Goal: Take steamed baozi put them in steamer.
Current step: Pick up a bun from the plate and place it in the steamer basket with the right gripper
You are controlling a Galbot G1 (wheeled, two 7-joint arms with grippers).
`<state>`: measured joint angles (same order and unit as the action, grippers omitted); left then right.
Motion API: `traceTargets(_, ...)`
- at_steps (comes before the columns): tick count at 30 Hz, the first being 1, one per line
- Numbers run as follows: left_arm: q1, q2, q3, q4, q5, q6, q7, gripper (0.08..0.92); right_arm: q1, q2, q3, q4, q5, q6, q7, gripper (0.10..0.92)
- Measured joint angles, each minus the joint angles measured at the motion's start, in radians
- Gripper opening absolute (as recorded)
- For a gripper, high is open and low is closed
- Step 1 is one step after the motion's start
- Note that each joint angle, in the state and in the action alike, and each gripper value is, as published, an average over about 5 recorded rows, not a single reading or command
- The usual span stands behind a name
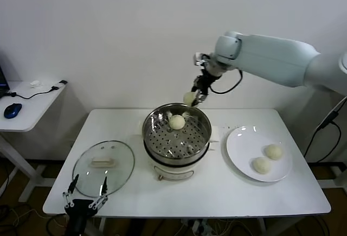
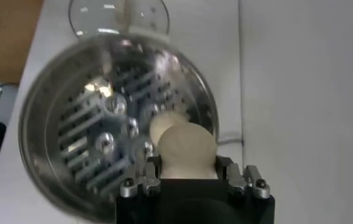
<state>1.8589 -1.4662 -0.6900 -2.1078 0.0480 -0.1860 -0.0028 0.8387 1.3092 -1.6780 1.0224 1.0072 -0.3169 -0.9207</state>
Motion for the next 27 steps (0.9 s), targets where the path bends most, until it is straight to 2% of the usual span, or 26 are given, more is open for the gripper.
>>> traceTargets(13, 0.004, 0.017, -0.005, 0.009, -0.004, -0.009, -0.001, 0.823, -0.07, 0.18, -0.061, -0.001, 0.078, -0.057, 0.098, 0.588)
traceTargets(27, -0.004, 0.017, -0.008, 0.034, -0.006, -0.013, -0.001, 0.823, -0.164, 0.249, -0.081, -0.054, 0.08, -0.072, 0.126, 0.592)
